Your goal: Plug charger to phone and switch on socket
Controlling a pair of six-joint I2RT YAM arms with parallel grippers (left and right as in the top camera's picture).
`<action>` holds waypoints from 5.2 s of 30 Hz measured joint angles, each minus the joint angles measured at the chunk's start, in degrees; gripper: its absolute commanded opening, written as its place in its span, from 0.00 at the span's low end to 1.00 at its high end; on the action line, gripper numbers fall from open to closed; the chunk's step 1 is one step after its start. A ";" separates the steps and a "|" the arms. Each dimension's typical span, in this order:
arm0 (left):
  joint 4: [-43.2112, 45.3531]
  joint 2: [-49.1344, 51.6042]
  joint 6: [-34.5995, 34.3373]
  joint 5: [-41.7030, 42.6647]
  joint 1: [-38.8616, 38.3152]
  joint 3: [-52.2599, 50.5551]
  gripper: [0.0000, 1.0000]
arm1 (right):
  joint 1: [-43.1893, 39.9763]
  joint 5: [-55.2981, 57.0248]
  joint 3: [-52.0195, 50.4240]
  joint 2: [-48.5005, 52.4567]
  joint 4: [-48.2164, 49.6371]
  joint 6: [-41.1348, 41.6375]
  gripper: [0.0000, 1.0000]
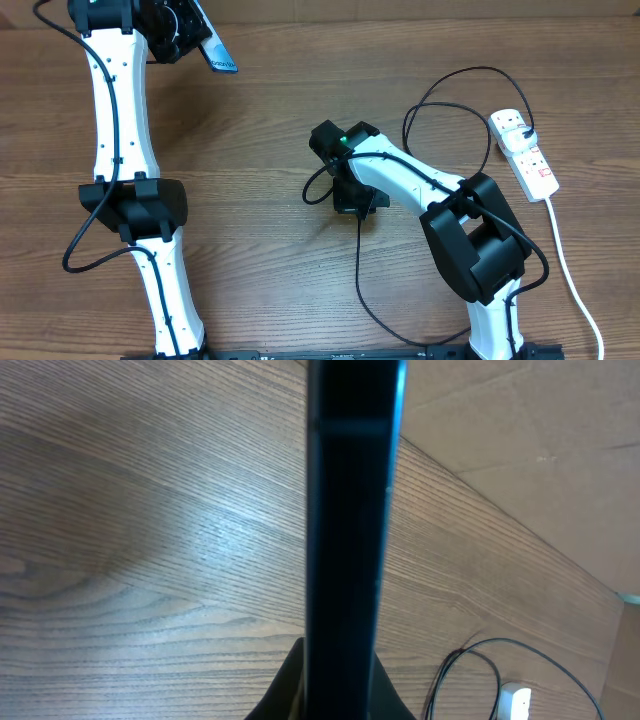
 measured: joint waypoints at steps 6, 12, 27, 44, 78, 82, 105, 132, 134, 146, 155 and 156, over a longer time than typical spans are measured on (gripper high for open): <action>-0.22 0.00 0.20 0.02 0.00 0.00 0.04 | 0.00 -0.04 -0.04 -0.04 0.72 0.15 0.04; -0.22 0.00 0.24 0.07 0.00 0.00 0.04 | -0.07 -0.72 -0.11 -0.11 1.03 0.17 0.04; -0.37 0.00 1.33 0.74 0.00 0.00 0.04 | -0.81 -2.38 -2.08 -1.51 2.43 0.57 0.04; -0.37 0.00 1.53 1.79 -0.09 0.00 0.04 | -2.25 -4.20 9.75 -1.36 -9.29 0.55 0.24; -0.66 0.00 1.53 1.81 -0.09 0.00 0.04 | 4.46 -0.07 -2.62 -1.22 0.17 3.76 0.15; -0.66 0.00 1.53 1.81 -0.09 0.00 0.04 | 4.46 -0.04 -2.62 -1.20 0.42 3.56 0.16; -0.85 0.00 1.53 1.81 -0.09 0.00 0.04 | 3.13 -2.40 -2.62 -0.72 0.92 1.33 0.13; -0.85 0.00 1.53 1.81 -0.09 0.00 0.04 | 0.31 -6.67 -2.62 -0.72 2.38 -1.99 0.10; -0.87 0.00 1.55 1.81 -0.09 0.00 0.04 | 0.33 -6.82 -2.62 -0.72 2.36 -2.16 0.10; -0.85 0.00 1.53 1.81 -0.09 0.00 0.04 | 0.20 -7.15 -2.62 -0.72 1.42 -1.16 0.13; -0.87 0.00 1.53 1.81 -0.09 0.00 0.04 | 0.00 -7.98 -2.62 -0.61 1.55 1.18 0.04; -0.87 0.00 1.53 1.81 -0.09 0.00 0.04 | 0.00 -8.07 -2.62 -0.61 1.55 1.29 0.04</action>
